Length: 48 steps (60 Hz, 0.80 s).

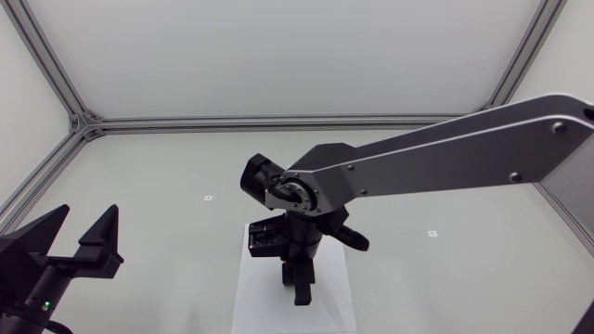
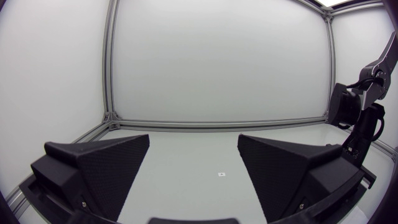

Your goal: Pick up the orange 2x2 brick with the right arm and stack it on top of the green 2x2 brick in the center

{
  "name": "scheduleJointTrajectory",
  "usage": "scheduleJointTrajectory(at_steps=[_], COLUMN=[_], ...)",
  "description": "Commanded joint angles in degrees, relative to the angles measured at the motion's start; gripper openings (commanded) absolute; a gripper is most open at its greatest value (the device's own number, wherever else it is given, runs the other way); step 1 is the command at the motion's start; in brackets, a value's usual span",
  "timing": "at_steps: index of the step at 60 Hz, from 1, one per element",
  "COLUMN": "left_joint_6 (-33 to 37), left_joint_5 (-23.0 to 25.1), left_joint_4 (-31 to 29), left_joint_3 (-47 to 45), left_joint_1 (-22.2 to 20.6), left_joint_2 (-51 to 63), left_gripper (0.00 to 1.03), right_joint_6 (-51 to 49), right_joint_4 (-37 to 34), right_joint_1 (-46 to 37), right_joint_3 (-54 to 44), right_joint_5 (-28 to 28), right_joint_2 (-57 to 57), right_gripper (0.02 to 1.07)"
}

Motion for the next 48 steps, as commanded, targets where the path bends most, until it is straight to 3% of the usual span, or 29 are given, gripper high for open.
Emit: scheduleJointTrajectory(at_steps=[1,48], left_joint_6=[0.3,0.3], left_joint_5=[0.2,0.2], left_joint_4=[-0.6,-0.6], left_joint_3=[-2.3,-2.3], left_joint_1=[0.0,0.0], left_joint_2=[-0.3,-0.3], left_gripper=[0.99,0.99], right_joint_6=[-1.5,3.5], right_joint_4=[-1.5,1.3], right_joint_1=[-0.1,0.3], right_joint_3=[-3.6,-3.1], right_joint_5=[-1.0,-0.8], right_joint_2=[4.8,2.5], right_gripper=[0.30,0.30])
